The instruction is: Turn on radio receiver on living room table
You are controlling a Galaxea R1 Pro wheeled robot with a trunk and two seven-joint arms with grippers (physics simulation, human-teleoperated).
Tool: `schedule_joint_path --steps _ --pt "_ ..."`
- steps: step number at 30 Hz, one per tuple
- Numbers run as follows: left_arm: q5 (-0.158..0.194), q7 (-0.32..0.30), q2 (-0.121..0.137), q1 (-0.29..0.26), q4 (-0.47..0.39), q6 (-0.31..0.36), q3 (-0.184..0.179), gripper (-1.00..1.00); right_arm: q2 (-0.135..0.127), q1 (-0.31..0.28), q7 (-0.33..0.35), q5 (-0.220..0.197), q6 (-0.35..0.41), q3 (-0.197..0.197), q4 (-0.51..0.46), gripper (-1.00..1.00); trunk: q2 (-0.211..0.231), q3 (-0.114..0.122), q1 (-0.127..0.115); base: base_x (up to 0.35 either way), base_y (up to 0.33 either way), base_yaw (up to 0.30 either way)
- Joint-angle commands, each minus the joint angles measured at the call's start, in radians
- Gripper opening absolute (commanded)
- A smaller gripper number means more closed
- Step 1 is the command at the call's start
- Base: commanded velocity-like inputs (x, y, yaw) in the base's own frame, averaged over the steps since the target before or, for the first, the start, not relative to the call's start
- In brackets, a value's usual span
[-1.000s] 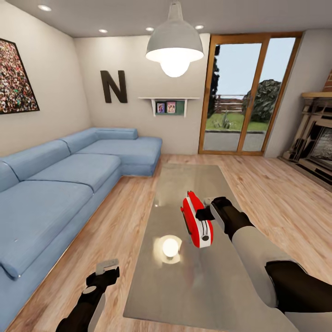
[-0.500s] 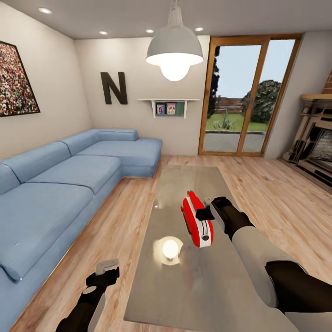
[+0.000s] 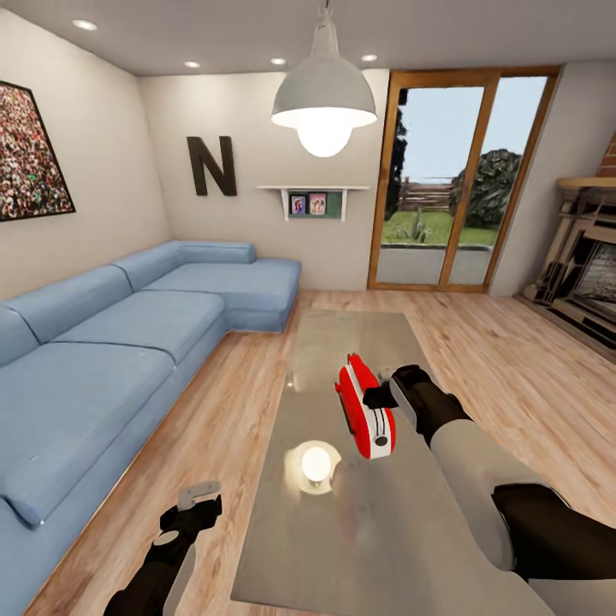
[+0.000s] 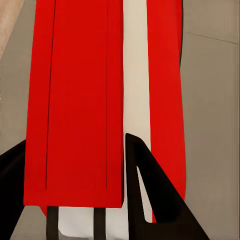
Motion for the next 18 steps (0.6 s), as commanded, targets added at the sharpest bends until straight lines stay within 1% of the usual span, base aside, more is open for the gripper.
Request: schedule_joint_path --steps 1,18 --pt "0.000 0.000 0.000 0.000 0.000 0.000 0.000 1.00 0.000 0.000 0.000 0.000 0.000 0.000 -0.001 -1.00 0.007 0.003 -0.004 0.000 0.000 0.000" --pt "0.000 0.000 0.000 0.000 0.000 0.000 0.000 1.00 0.000 0.000 0.000 0.000 0.000 0.000 -0.002 -1.00 0.126 0.057 -0.069 0.000 0.000 0.000"
